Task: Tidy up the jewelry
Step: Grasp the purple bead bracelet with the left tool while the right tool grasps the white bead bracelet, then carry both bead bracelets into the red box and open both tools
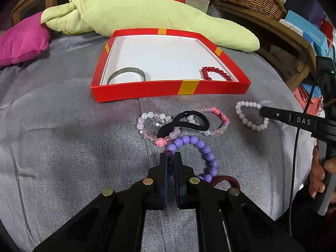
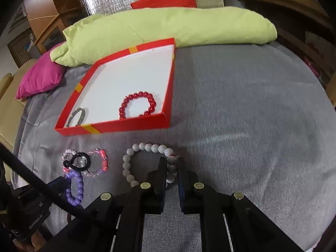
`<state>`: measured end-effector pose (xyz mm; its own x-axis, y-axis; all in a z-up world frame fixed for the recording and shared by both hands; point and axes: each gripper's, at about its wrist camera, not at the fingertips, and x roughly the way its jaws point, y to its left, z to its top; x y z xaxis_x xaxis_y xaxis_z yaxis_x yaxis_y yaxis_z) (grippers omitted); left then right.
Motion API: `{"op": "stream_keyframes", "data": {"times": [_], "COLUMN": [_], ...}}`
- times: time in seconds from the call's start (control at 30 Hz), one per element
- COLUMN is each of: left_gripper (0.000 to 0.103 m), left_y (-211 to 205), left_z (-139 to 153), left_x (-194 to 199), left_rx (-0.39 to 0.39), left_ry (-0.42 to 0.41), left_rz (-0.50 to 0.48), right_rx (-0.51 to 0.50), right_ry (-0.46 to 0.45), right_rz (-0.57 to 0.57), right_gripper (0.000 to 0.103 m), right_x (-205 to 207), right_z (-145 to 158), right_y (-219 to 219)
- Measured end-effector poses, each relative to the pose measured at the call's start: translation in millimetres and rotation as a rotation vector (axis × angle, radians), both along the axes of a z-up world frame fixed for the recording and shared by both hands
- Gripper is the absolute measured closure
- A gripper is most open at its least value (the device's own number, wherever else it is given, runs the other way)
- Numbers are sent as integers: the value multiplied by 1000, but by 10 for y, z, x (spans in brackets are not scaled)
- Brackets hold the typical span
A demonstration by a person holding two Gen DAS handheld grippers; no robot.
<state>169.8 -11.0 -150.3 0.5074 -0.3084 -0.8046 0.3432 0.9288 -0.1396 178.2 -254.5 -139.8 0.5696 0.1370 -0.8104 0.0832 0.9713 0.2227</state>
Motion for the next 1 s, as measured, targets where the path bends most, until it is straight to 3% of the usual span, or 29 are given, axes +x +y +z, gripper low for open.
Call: {"op": "stream_keyframes", "data": {"times": [0.07, 0.2, 0.23, 0.3, 0.33, 0.5, 0.8, 1.0], "left_gripper": [76, 74, 74, 90, 93, 94, 94, 94], "left_y": [-28, -106, -111, -111, -113, -99, 180, 257], "left_z": [-28, -40, -43, -41, -47, 55, 471, 641], "left_x": [7, -46, -50, -50, -47, -129, -191, -104], "left_rx": [-12, 29, 33, 43, 40, 40, -70, -101], "left_ry": [14, -26, -29, -46, -43, -107, -221, -267], "left_rz": [-18, -42, -43, -44, -53, -70, -32, -11], "right_rx": [11, -2, -9, -22, -26, -14, 99, 154], "right_ry": [9, 9, 6, 3, -1, -48, -182, -291], "right_rz": [2, 17, 21, 41, 45, 30, 24, 40], "right_gripper": [92, 91, 91, 91, 91, 92, 92, 92], "right_x": [-5, -14, -18, -36, -44, -96, -264, -280], "right_z": [-25, -45, -49, -55, -52, 35, 319, 525], "right_y": [-5, 47, 64, 87, 96, 36, -99, -64]}}
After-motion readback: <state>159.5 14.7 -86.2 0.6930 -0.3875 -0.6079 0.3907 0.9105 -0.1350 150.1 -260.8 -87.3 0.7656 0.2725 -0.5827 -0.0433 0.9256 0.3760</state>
